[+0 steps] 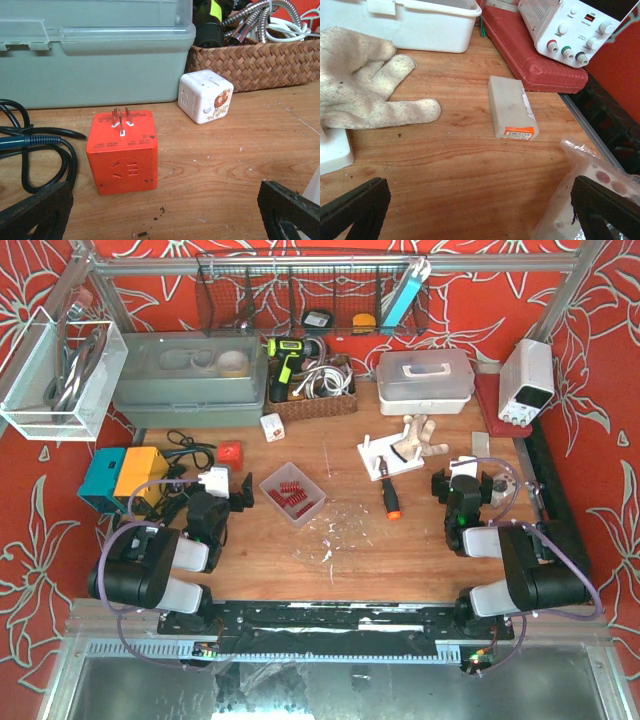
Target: Install the large spring
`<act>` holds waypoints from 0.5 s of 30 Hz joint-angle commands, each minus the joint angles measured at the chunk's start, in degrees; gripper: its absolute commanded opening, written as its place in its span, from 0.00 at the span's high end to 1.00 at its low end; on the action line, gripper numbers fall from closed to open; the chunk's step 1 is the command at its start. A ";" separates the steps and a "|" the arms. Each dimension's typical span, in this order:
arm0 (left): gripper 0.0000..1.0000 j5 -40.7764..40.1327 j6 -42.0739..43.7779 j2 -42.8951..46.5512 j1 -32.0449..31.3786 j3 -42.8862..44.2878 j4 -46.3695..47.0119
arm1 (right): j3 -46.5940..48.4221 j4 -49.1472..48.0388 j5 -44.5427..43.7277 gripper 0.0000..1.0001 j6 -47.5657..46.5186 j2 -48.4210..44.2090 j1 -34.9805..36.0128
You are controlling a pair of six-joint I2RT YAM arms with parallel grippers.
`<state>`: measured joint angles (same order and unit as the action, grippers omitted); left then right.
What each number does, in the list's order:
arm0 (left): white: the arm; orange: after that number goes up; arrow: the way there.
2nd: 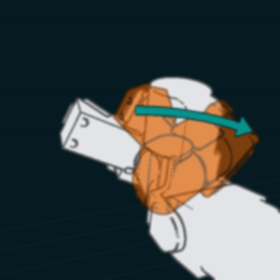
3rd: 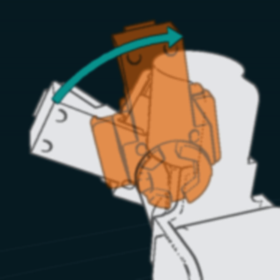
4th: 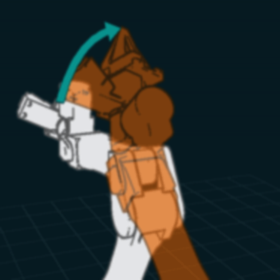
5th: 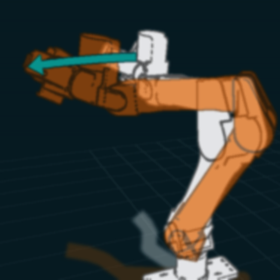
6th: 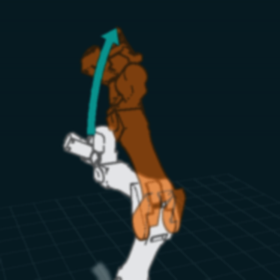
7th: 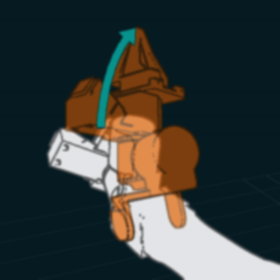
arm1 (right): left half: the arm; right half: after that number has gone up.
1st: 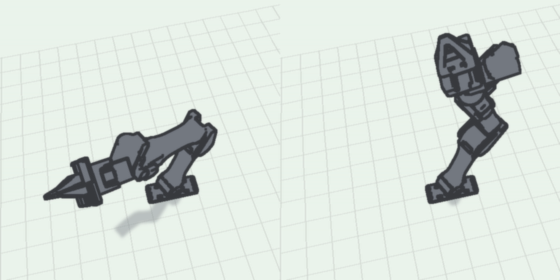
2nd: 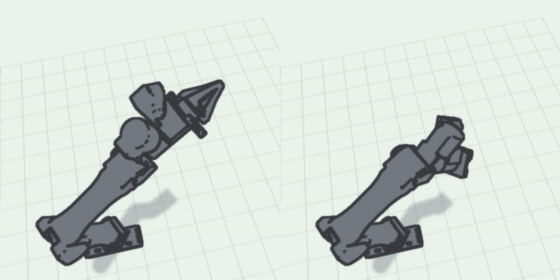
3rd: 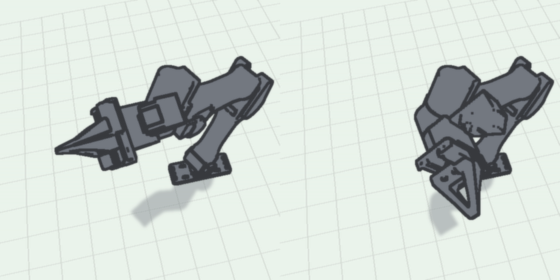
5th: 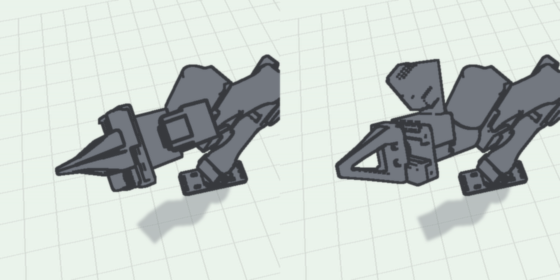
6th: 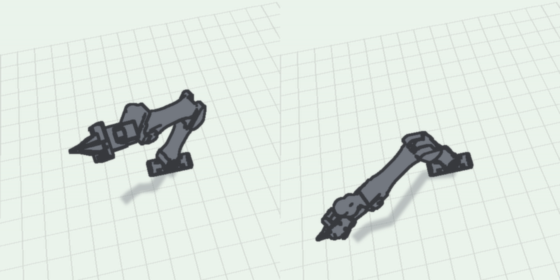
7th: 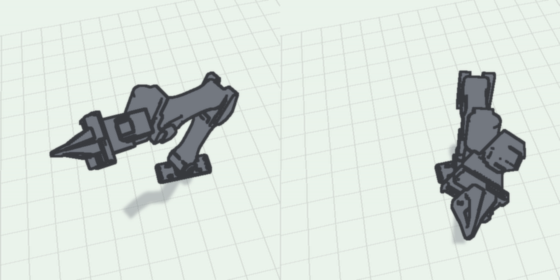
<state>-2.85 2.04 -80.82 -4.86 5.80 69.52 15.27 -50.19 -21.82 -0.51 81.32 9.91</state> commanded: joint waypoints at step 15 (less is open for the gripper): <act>0.00 -0.28 0.07 0.01 0.21 0.61 1.85 | 0.28 -1.80 0.51 0.01 -0.30 -1.21 -0.31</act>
<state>-2.83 2.04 -80.82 -4.86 5.80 69.52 15.27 -50.22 -21.82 -0.51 81.32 9.91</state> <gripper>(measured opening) 0.998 0.989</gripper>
